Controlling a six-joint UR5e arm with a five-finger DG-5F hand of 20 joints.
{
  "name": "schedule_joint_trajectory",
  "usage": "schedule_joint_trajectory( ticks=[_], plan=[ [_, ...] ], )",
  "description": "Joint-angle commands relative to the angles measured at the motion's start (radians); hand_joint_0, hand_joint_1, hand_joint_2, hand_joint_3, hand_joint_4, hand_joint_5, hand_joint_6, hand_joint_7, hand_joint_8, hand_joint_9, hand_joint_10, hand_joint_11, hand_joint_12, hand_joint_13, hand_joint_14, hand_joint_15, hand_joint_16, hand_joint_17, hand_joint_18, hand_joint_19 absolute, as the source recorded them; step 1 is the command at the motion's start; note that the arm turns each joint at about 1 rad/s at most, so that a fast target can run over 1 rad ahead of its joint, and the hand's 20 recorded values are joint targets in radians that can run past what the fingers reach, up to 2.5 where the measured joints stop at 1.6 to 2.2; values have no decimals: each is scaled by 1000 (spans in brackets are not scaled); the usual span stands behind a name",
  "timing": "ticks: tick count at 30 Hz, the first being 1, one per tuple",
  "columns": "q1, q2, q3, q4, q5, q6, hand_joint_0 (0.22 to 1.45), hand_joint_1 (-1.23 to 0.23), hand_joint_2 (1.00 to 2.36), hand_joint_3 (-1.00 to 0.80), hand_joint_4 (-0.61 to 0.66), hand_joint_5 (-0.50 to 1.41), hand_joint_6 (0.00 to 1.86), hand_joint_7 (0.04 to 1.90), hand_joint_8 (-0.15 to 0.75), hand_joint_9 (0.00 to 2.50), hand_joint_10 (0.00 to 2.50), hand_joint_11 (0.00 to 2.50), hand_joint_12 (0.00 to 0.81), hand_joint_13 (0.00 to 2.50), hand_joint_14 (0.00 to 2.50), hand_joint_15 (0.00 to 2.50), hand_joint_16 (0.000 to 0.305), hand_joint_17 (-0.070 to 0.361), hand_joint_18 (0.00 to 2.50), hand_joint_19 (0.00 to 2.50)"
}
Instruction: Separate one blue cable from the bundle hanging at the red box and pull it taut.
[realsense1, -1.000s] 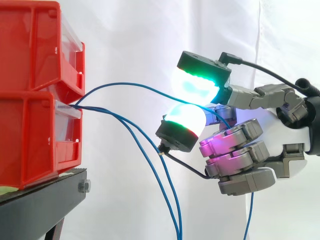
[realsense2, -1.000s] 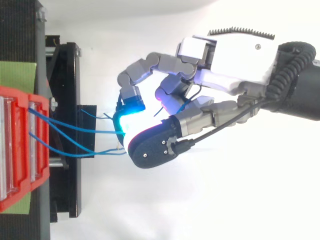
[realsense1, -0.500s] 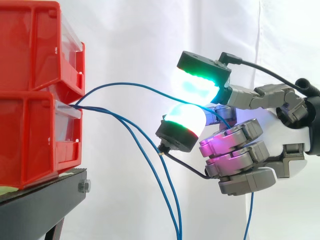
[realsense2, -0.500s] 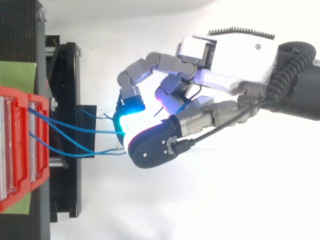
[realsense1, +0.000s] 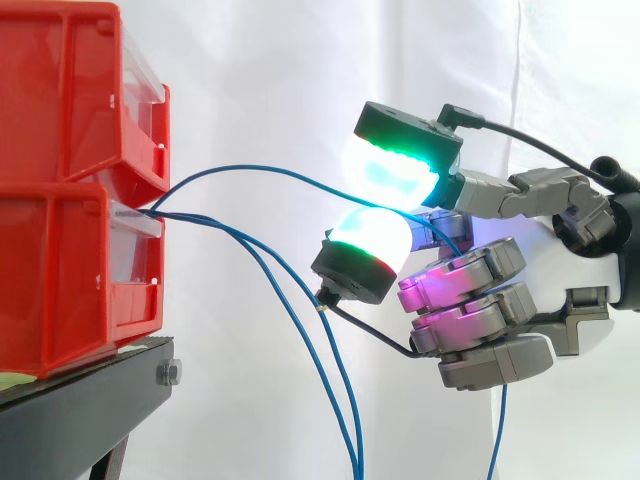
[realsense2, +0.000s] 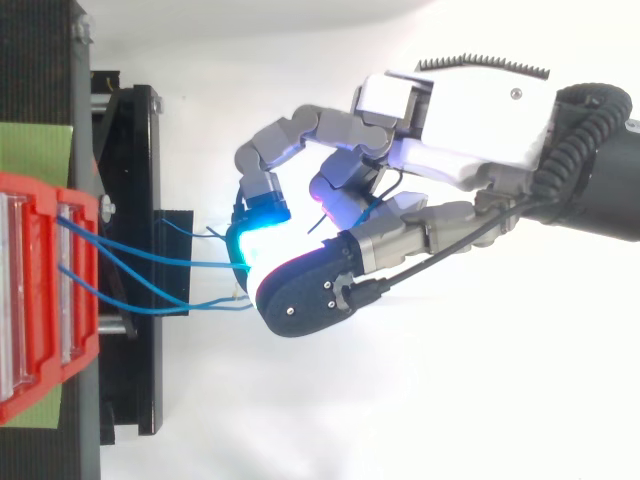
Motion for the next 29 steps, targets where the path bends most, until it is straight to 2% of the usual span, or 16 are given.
schedule_joint_trajectory(
  ticks=[1,11,23,24,25,26,29],
  plan=[
    [0,0,0,0,0,0,799,-751,1016,-267,-26,-187,958,1405,281,954,1951,1397,325,935,2342,1455,26,58,1323,2035],
    [0,0,0,0,0,0,807,-755,1015,-279,-37,-189,959,1399,276,922,1873,1454,326,894,2318,1467,26,59,1269,2015],
    [0,0,0,0,0,0,808,-756,1017,-268,-30,-189,958,1394,276,940,1886,1394,319,900,2330,1420,26,59,1255,2023],
    [0,1,0,0,0,0,807,-757,1018,-264,-29,-189,958,1396,276,941,1942,1398,325,902,2329,1420,25,57,1252,2037],
    [0,0,0,0,0,0,808,-764,1018,-254,-34,-186,957,1403,283,929,2249,1396,333,914,2301,1401,26,60,1254,2039],
    [0,0,0,0,0,0,809,-765,1017,-252,-40,-185,956,1406,283,920,2409,1428,330,925,2261,1409,27,61,1259,2030],
    [0,1,0,0,0,0,809,-768,1018,-239,-43,-183,956,1412,300,911,2500,1506,327,938,2242,1426,28,63,1260,2076]
  ],
)
